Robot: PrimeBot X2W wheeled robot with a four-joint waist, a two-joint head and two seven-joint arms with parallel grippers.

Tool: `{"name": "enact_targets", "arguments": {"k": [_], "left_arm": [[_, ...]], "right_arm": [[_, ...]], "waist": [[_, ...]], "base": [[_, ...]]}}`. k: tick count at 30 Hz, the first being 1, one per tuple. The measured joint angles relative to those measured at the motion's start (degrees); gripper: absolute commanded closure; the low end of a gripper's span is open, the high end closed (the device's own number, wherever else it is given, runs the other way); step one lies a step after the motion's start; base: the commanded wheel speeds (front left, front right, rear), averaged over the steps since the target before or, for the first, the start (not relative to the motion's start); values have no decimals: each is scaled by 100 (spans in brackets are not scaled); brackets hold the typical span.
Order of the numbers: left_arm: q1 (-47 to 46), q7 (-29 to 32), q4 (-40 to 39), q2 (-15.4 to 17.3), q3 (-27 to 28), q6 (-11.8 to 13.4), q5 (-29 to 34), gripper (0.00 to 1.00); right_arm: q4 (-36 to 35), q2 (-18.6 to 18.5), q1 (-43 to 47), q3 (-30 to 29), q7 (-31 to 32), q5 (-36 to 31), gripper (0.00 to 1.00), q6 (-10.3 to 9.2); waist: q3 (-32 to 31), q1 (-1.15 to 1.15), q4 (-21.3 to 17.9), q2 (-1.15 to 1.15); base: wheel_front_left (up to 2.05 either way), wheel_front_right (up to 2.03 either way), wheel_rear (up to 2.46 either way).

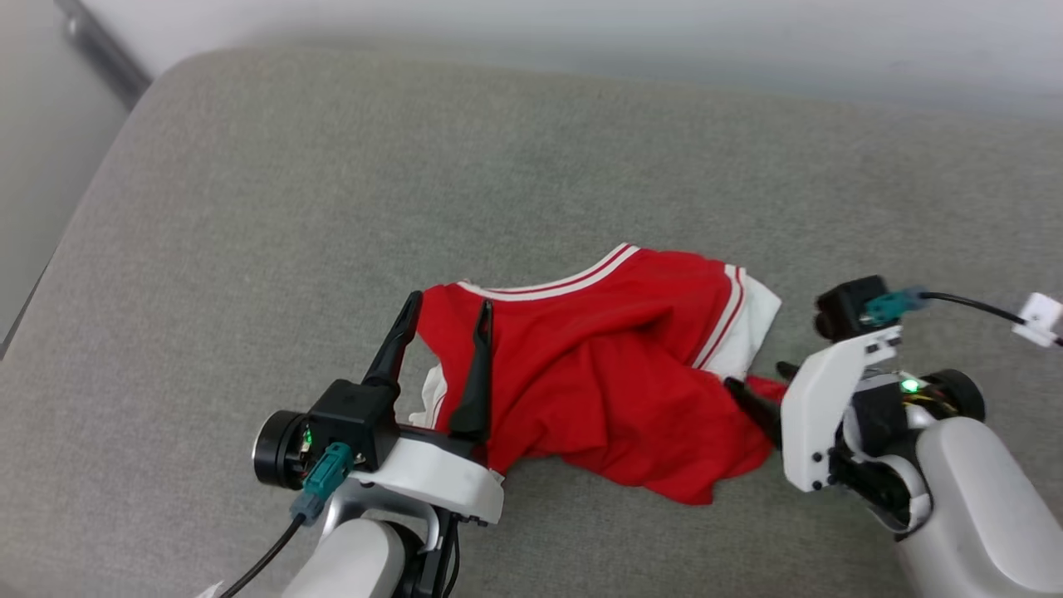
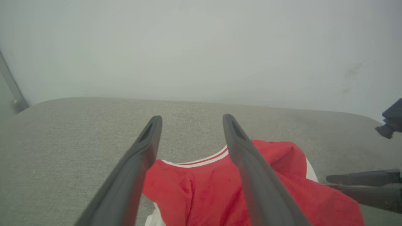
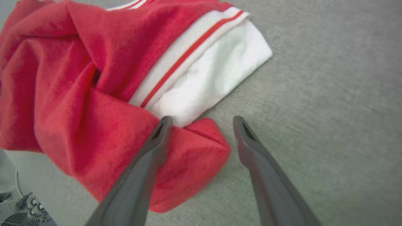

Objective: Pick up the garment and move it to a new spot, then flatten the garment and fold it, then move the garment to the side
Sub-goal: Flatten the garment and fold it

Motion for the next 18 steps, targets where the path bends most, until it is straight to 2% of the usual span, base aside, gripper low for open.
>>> {"name": "enact_targets", "arguments": {"k": [7, 8, 9, 10, 18], "left_arm": [[-111, -107, 177, -79, -10, -43, 12, 0], [-113, -126, 191, -81, -10, -43, 11, 0], [-113, -132, 207, -82, -7, -43, 11, 0], [-113, -148, 222, -85, -4, -42, 5, 0], [-113, -153, 272, -12, 26, -22, -21, 0]], "right_arm": [[586, -96, -269, 512, 134, 263, 0, 0], [623, -107, -295, 542, 147, 294, 53, 0], [651, -115, -317, 575, 148, 343, 82, 0], [680, -130, -352, 628, 146, 381, 100, -1], [602, -220, -400, 899, -259, 452, 100, 1]], "waist": [[320, 0, 220, 0], [336, 0, 232, 0], [341, 0, 232, 0], [333, 0, 223, 0], [139, 0, 33, 0]], "base": [[0, 0, 0], [0, 0, 0], [0, 0, 0], [0, 0, 0], [0, 0, 0]]}}
